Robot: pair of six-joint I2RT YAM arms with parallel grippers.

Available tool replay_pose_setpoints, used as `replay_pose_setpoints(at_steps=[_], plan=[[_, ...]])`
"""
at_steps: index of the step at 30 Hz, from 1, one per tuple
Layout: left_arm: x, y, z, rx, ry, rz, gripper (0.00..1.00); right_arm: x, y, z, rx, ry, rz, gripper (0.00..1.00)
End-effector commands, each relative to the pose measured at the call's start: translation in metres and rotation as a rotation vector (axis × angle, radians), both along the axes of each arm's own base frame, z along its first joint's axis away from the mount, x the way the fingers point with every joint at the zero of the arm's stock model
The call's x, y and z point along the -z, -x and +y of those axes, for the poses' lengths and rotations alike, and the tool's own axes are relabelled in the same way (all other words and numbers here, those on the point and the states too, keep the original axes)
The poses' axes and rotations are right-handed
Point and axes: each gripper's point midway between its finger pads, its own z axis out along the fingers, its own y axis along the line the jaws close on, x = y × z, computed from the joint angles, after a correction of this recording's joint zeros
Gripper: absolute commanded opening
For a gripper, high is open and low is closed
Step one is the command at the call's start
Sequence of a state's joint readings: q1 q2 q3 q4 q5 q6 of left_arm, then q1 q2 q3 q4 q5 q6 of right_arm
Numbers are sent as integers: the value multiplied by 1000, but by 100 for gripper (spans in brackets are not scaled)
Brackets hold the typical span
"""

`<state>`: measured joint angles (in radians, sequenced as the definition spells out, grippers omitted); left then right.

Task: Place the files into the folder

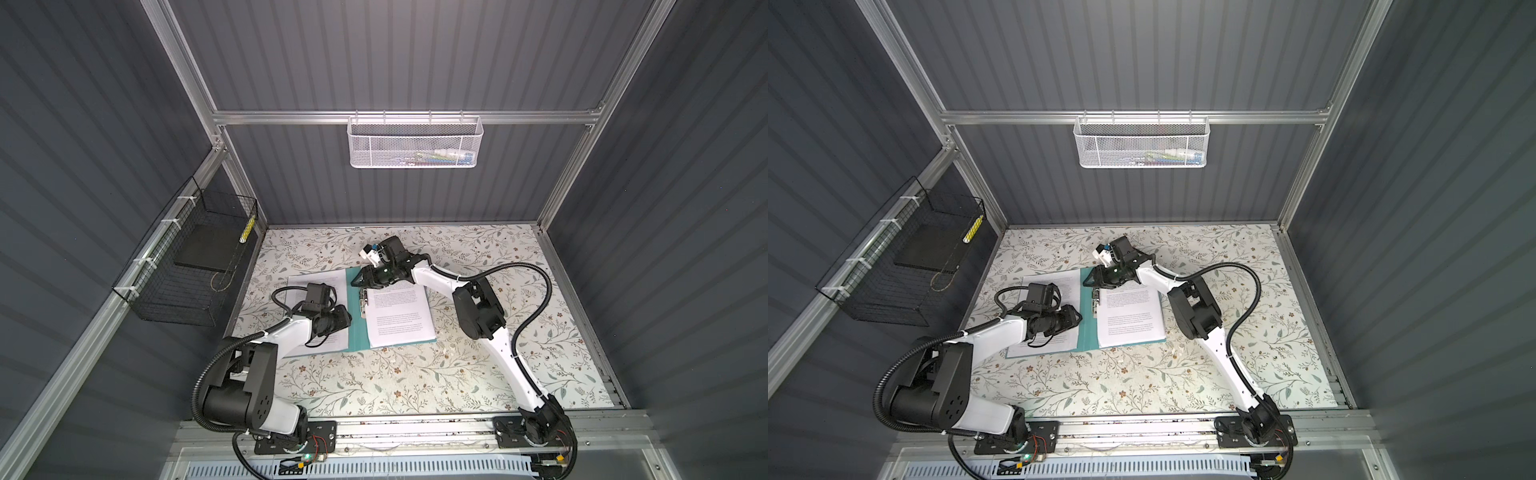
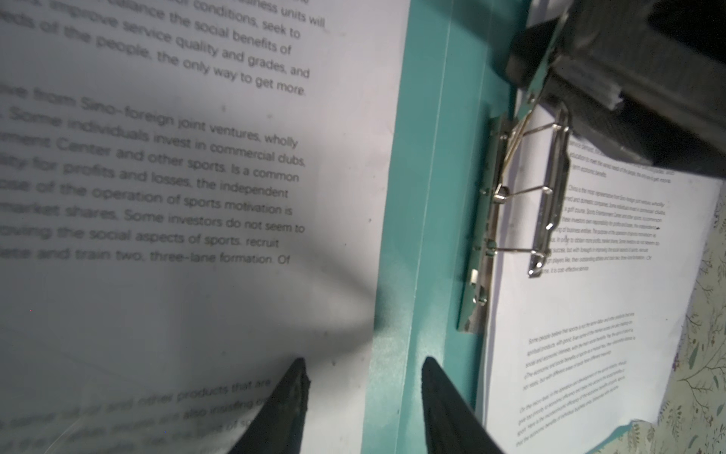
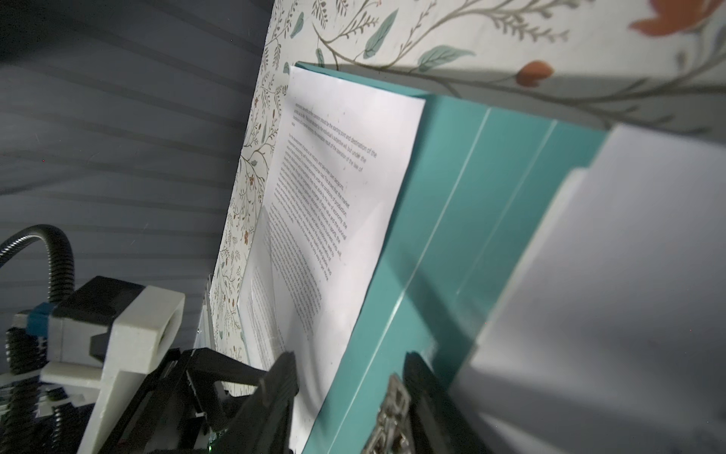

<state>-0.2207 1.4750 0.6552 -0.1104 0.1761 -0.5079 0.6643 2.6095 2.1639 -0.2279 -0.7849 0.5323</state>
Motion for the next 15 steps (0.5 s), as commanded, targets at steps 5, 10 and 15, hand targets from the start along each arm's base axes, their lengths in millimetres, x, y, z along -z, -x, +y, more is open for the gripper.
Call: replay_pose_setpoints(at_steps=[5, 10, 15], plan=[[3, -4, 1, -5, -3, 16, 48, -1, -8, 3, -13, -7, -24, 48], [4, -5, 1, -4, -5, 19, 48, -1, -8, 4, -15, -12, -20, 48], [6, -4, 1, -3, -6, 24, 48, -9, -3, 5, -34, -39, -23, 48]])
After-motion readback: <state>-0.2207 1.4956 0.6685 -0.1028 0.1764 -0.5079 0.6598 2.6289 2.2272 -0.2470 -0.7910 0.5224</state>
